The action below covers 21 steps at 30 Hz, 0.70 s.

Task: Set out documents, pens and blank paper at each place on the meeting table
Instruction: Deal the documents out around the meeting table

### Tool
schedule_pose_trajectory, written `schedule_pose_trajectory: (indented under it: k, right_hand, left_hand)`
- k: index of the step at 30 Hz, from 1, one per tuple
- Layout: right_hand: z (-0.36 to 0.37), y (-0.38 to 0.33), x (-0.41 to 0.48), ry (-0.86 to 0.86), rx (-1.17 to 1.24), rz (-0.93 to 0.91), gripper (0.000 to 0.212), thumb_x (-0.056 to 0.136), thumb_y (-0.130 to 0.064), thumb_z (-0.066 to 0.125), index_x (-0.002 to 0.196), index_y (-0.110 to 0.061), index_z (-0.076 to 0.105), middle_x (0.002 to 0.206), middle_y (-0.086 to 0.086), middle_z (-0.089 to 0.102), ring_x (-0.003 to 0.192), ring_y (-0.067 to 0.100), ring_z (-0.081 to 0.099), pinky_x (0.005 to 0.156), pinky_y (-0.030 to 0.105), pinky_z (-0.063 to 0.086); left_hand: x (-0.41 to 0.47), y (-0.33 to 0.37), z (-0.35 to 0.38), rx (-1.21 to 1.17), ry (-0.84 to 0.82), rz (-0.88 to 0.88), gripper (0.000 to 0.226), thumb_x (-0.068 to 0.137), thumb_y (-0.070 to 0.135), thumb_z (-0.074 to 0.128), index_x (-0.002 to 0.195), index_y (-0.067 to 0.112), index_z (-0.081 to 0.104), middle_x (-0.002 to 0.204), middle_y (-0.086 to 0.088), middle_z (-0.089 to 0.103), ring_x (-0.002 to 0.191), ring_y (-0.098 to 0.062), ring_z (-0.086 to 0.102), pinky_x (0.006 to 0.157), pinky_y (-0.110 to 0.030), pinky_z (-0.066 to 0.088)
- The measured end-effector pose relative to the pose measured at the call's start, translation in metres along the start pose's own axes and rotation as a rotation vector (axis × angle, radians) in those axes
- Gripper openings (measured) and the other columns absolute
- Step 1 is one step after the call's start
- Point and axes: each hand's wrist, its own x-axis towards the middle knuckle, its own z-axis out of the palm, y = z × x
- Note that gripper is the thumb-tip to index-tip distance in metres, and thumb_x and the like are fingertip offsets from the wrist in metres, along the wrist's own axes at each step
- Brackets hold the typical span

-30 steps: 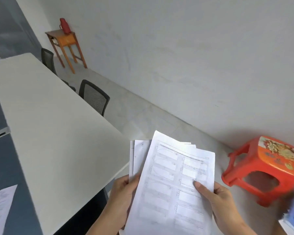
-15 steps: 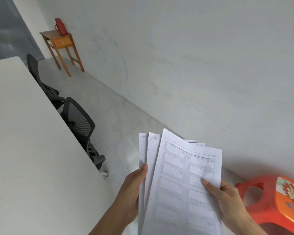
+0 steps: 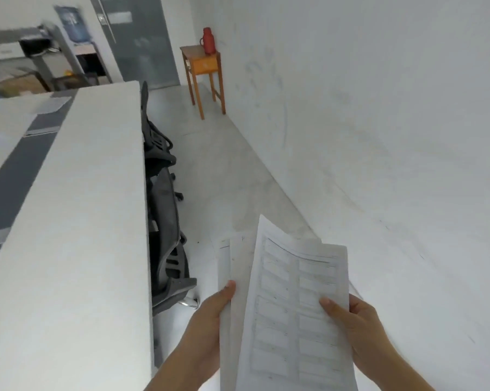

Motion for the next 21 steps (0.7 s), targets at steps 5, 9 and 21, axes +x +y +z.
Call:
schedule_pose_trajectory:
  k: [5, 9, 21]
  right_hand:
    - [0.049, -0.033, 0.079, -0.045, -0.171, -0.075, 0.01, 0.086, -0.011, 0.069, 0.089, -0.004, 0.076, 0.082, 0.016, 0.077, 0.074, 0.034, 0.074, 0.065, 0.039, 0.06]
    - [0.108, -0.045, 0.147, -0.061, -0.289, -0.137, 0.016, 0.087, -0.018, 0.071, 0.078, -0.005, 0.076, 0.076, 0.015, 0.076, 0.071, 0.033, 0.073, 0.069, 0.048, 0.061]
    - [0.266, -0.093, 0.286, -0.309, -0.617, -0.217, 0.02, 0.091, -0.026, 0.066, 0.082, -0.009, 0.071, 0.075, 0.003, 0.075, 0.071, 0.02, 0.07, 0.052, 0.024, 0.047]
  left_hand:
    - [0.029, 0.037, -0.021, 0.012, 0.263, 0.188, 0.029, 0.085, 0.015, 0.063, 0.106, -0.003, 0.071, 0.109, -0.026, 0.07, 0.101, -0.045, 0.066, 0.092, -0.057, 0.051]
    - [0.06, 0.075, -0.051, -0.016, 0.421, 0.265, 0.019, 0.089, 0.009, 0.061, 0.096, -0.004, 0.073, 0.099, -0.026, 0.072, 0.093, -0.047, 0.068, 0.087, -0.061, 0.052]
    - [0.12, 0.183, -0.138, -0.034, 0.673, 0.481, 0.024, 0.098, 0.012, 0.05, 0.1, -0.003, 0.068, 0.096, -0.021, 0.075, 0.088, -0.042, 0.071, 0.08, -0.053, 0.057]
